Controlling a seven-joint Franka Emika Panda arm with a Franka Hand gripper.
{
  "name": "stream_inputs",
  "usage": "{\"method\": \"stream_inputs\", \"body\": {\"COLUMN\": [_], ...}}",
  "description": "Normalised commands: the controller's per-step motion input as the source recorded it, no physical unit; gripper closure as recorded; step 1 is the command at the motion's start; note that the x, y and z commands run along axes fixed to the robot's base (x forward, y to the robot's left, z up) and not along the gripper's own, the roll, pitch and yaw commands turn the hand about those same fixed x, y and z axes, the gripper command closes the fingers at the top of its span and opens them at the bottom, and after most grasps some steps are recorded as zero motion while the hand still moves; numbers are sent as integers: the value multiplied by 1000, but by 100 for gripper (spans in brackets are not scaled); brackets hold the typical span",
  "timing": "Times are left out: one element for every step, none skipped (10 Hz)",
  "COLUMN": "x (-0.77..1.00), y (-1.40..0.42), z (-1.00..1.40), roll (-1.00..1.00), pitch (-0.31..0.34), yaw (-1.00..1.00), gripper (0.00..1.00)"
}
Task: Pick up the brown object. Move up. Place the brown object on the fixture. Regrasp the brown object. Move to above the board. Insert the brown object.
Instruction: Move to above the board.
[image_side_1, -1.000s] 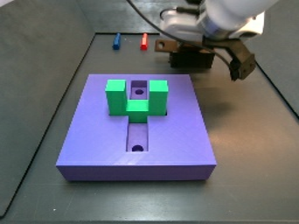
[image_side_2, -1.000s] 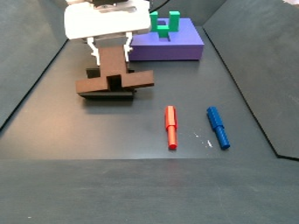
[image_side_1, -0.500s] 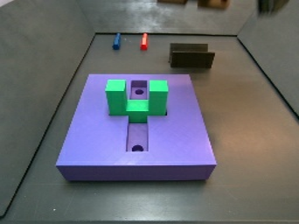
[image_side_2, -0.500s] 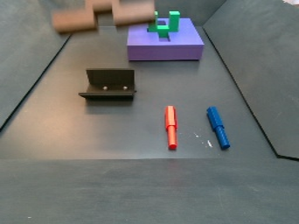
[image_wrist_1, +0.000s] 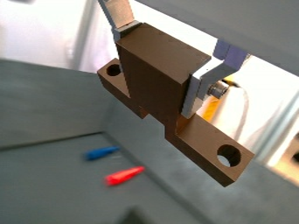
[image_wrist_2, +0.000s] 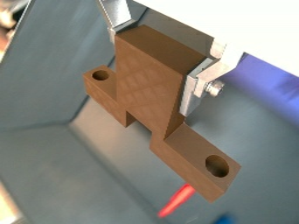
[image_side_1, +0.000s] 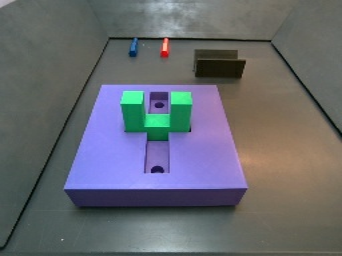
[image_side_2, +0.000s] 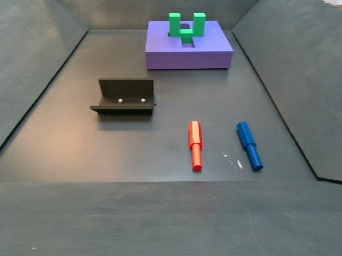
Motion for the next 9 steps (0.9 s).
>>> {"method": "stream_inputs", "body": {"x": [-1043, -1072, -1113, -773, -401, -211, -100, -83, -80], "y": [-1400, -1400, -1400, -914, -403, -146, -13, 0, 9], "z": [299, 289, 300, 181, 79, 31, 14, 6, 6], "roll": [-1000, -1000, -1000, -1000, -1000, -1000, -989, -758, -468], "pitch": [-110, -126, -143, -155, -167, -165, -163, -137, -110], "yaw": [7, 10, 8, 7, -2, -15, -29, -26, -13], "gripper": [100, 100, 100, 100, 100, 100, 100, 100, 100]}}
